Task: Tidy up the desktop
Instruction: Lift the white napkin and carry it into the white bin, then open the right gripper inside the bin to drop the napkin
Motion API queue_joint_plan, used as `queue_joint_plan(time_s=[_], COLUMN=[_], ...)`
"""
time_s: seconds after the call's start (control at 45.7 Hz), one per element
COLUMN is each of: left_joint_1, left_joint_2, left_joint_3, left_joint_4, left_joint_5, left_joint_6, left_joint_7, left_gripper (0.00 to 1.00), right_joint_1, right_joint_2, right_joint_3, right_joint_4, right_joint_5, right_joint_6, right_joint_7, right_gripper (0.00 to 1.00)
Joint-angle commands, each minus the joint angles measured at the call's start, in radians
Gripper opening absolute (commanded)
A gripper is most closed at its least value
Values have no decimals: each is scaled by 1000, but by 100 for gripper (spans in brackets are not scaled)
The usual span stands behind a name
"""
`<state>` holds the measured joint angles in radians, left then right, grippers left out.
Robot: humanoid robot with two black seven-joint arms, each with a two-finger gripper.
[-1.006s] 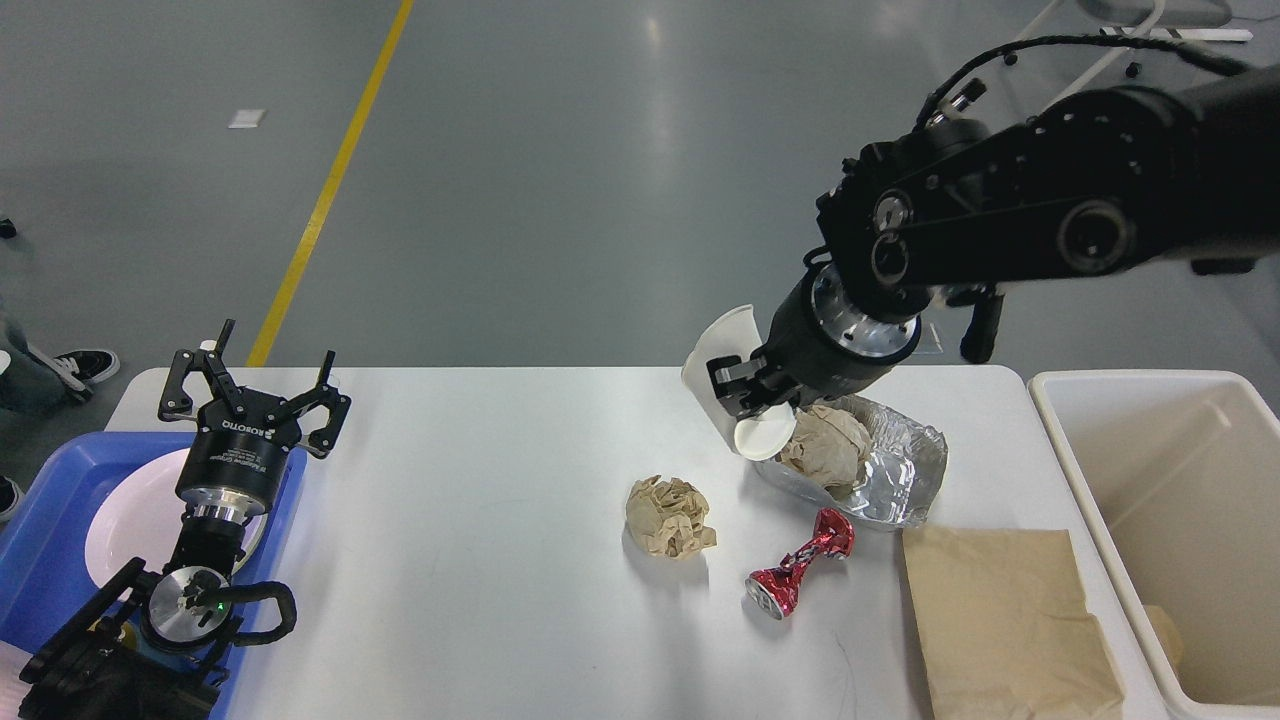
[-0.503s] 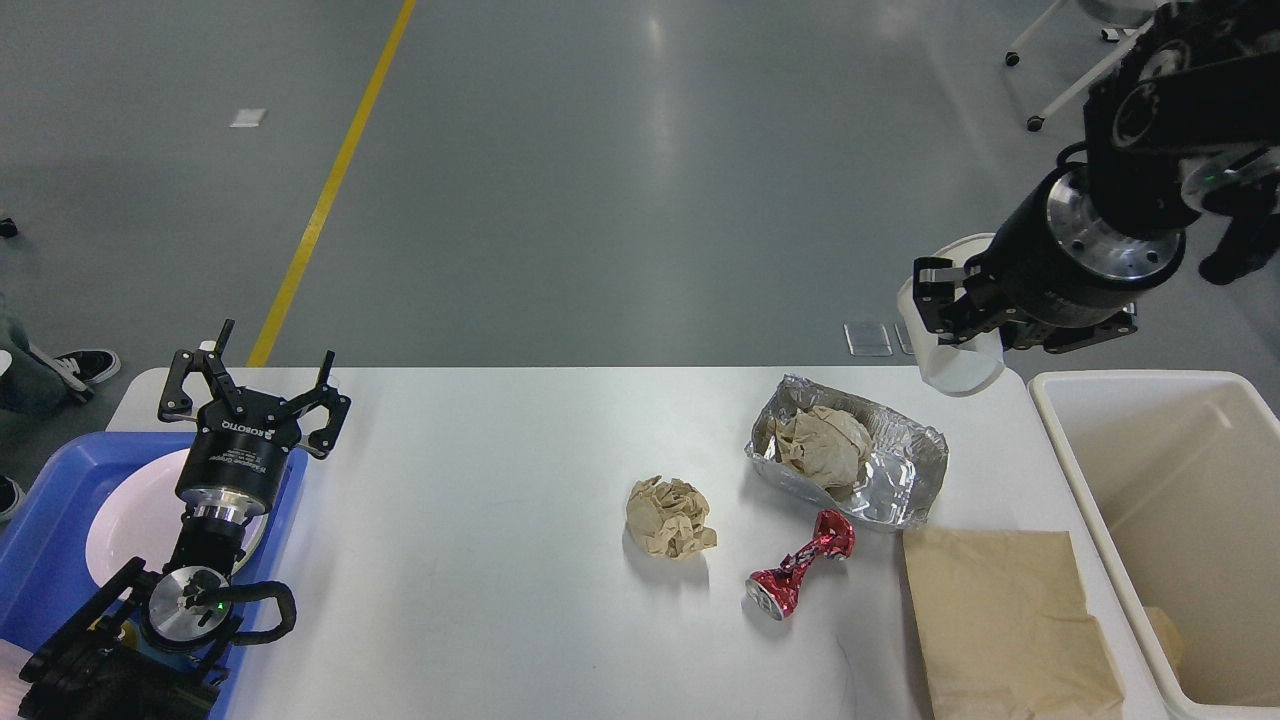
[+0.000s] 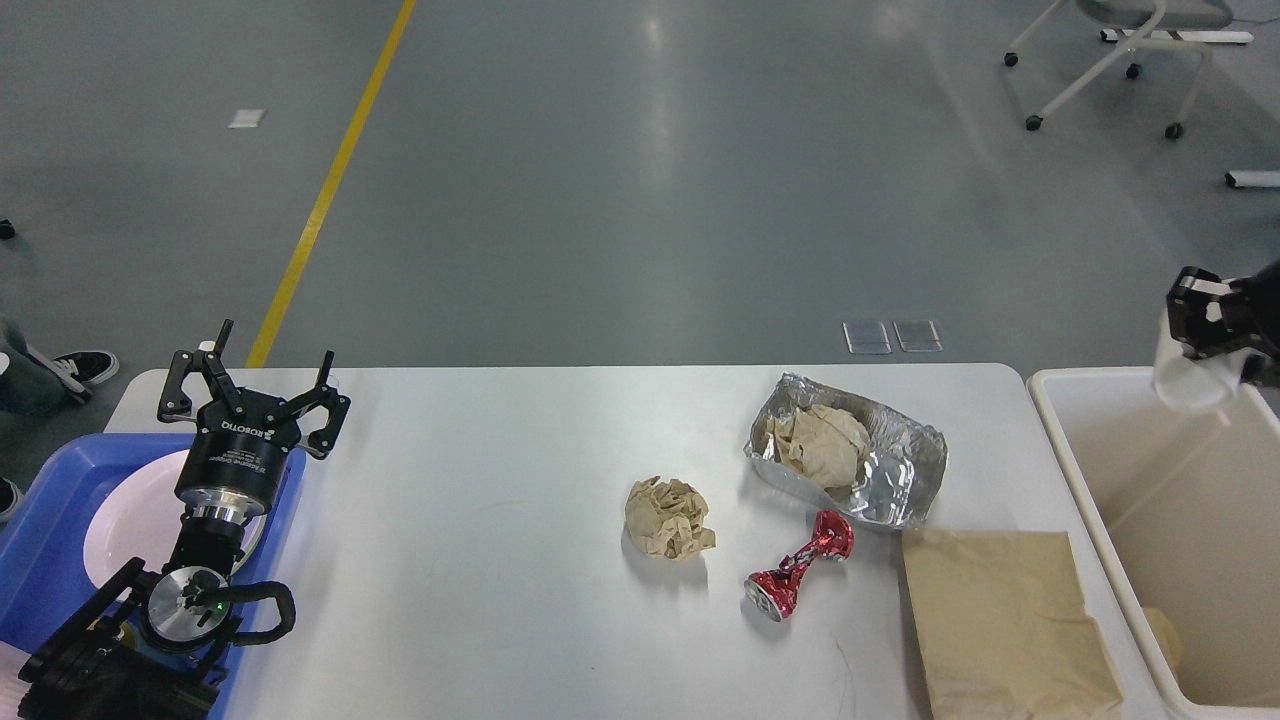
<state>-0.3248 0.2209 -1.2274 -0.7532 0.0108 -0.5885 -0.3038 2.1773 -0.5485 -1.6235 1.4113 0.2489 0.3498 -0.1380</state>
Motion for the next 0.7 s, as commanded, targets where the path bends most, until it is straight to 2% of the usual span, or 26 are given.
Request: queue_joint_plan(time_s=[0.0,0.153,0.35,0.503,0.678], left_joint_1=[0,1,0,0,0], left_joint_2=[0,0,0,0,0], left_joint_3=[0,0,0,0,0], left_joint_4=[0,0,0,0,0], left_joint_5=[0,0,0,0,0], left_joint_6=[1,1,1,-1,1], left_joint_7=[0,0,0,0,0], left_gripper=[96,96,96,96,96], right_joint_1=[-207,-546,-990,-1257,-1462], right_joint_2=[-126,-205,-186,-110,57], right_joint_3=[45,230,506,701,760], right_joint_4=[-181,-406,-684,-876,-1087], right_joint_5=[-22,-23,-23,-25,-20], right_joint_6=[-15,-72,-156,-212,-304], right_joint_7=[0,0,1,0,3], right_gripper=[0,0,0,0,0])
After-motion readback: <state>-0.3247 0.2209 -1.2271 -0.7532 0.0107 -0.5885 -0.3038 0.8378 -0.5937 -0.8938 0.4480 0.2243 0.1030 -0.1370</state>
